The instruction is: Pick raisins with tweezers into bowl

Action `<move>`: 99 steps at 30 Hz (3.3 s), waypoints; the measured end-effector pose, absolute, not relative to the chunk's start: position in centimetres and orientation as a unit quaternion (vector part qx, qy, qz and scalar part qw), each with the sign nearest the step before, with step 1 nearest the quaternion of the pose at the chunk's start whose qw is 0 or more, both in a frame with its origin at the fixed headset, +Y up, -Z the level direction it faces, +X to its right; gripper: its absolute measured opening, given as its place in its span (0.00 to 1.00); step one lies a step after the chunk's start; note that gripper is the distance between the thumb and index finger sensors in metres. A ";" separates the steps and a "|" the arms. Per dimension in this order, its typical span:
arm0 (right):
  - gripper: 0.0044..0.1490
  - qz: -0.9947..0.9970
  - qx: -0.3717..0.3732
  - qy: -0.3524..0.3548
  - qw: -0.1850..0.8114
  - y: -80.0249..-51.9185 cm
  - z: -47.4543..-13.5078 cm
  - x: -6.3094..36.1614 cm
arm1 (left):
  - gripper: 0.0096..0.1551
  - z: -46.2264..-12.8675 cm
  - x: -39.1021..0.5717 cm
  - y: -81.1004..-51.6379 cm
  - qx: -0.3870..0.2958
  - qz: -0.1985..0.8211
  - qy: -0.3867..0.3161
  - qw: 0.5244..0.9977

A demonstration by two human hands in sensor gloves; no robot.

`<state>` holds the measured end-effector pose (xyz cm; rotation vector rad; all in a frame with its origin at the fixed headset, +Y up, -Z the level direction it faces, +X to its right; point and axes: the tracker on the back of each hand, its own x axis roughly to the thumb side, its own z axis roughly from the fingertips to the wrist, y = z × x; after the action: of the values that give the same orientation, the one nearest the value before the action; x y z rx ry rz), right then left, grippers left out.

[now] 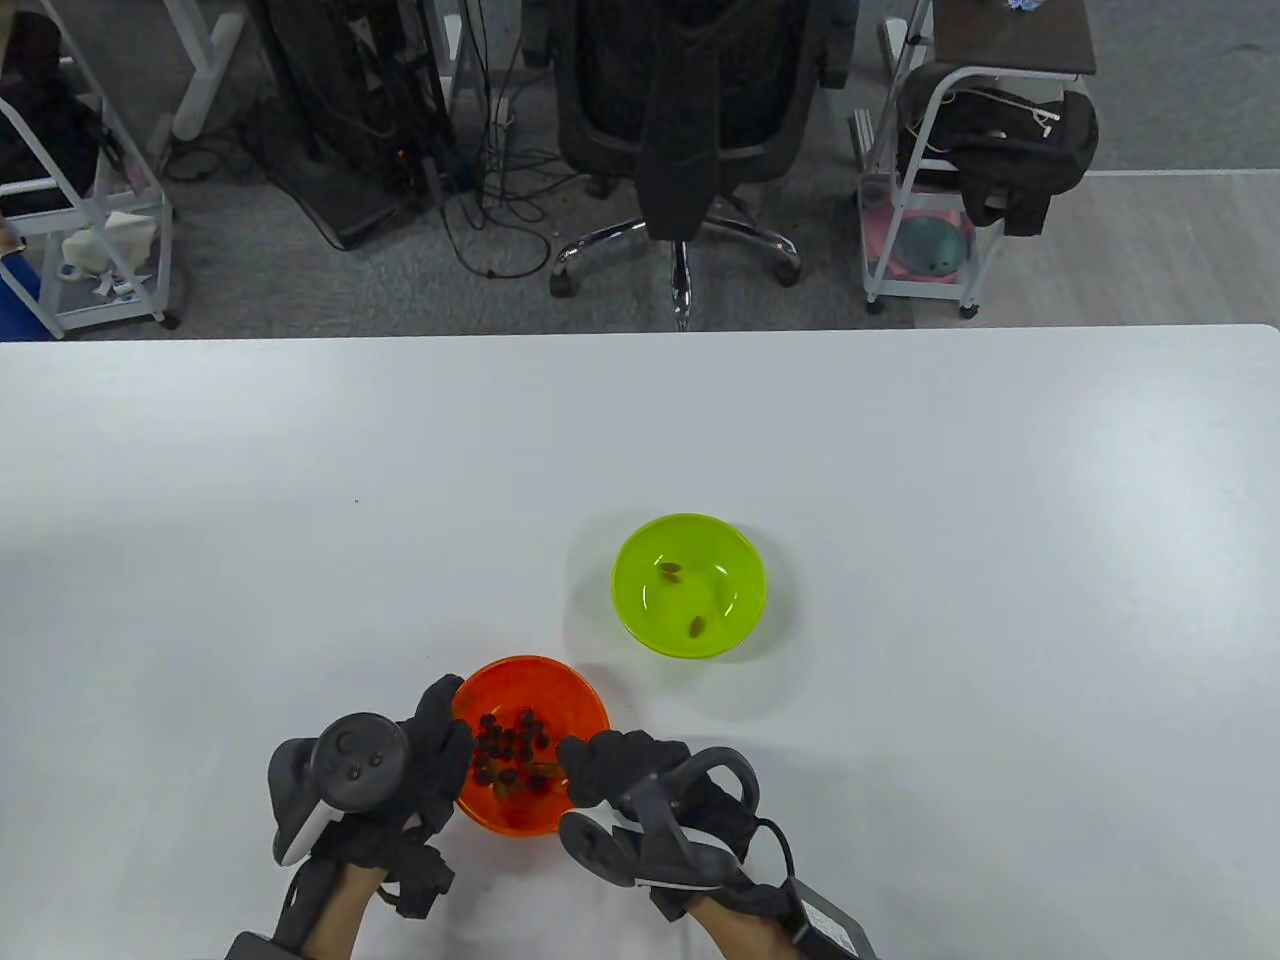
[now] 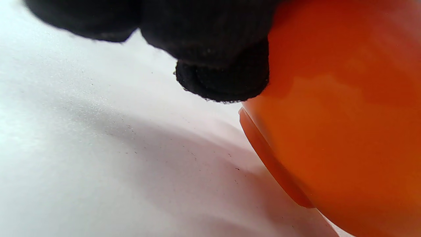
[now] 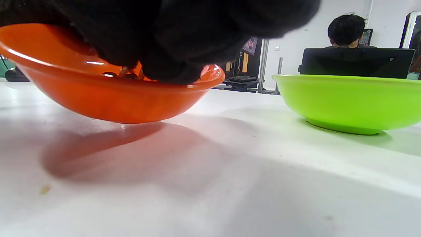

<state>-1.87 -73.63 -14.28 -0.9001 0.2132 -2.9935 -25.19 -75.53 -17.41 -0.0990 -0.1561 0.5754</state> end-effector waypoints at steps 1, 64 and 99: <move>0.25 -0.955 -0.287 0.068 0.003 -73.6 -14.3 -1.9 | 0.32 -17.4 -25.2 -75.5 -0.049 0.284 -0.077 0.955; 0.27 -0.969 -0.082 0.150 -0.178 -74.4 -19.4 7.3 | 0.32 -17.9 -26.1 -75.8 -0.051 0.296 -0.057 0.952; 0.26 -0.953 -0.295 0.069 0.002 -73.2 -16.3 -0.2 | 0.32 -17.9 -26.2 -75.7 -0.045 0.291 -0.059 0.954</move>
<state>-0.18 -73.17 -16.35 -0.9266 0.2162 -2.9901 -26.23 -75.71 -17.91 -0.0921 -0.1200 0.5914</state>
